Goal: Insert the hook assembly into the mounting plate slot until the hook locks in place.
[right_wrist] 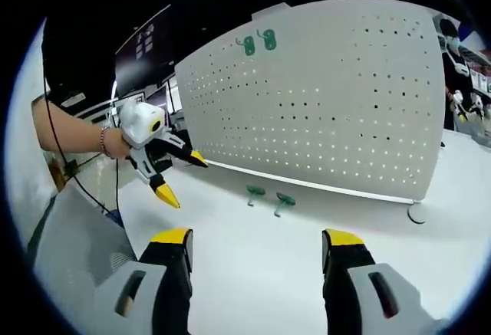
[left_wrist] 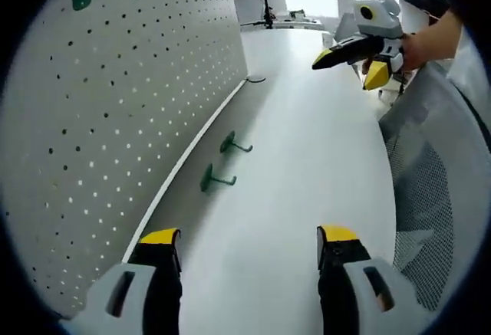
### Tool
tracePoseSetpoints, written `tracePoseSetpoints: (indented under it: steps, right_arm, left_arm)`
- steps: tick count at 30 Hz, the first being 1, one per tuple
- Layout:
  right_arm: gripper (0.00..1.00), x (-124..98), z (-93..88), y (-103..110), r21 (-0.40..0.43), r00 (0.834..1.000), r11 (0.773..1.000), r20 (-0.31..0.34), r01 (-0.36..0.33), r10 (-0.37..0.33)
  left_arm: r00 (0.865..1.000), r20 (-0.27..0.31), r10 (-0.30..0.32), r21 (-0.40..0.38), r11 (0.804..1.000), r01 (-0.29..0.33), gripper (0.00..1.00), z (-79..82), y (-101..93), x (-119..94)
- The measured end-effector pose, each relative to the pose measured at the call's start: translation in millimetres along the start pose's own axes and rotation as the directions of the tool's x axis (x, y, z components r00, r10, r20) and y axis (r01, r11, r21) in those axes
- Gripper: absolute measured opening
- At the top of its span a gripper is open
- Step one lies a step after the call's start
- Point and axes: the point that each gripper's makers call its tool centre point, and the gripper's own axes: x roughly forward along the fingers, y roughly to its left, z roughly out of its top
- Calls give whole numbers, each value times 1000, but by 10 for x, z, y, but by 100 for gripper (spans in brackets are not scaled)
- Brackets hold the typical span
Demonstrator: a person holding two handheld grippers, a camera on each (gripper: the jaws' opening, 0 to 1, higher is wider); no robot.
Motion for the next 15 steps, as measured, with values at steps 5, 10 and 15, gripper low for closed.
tracePoseSetpoints:
  steps: [5,10,15]
  right_arm:
    - [66,-18,-2,8,-1,1000,1000,-5,-1,1]
    - [67,-26,-8,48,0,1000,1000,-7,-10,10]
    - [67,-37,-15,57,-1,1000,1000,-11,-12,12]
  left_arm:
    - [1000,-16,-14,20,1000,15,74,9,66,61]
    - [999,-22,-43,30,999,43,72,23,85,130]
    - [998,-32,-62,58,996,63,72,63,117,204]
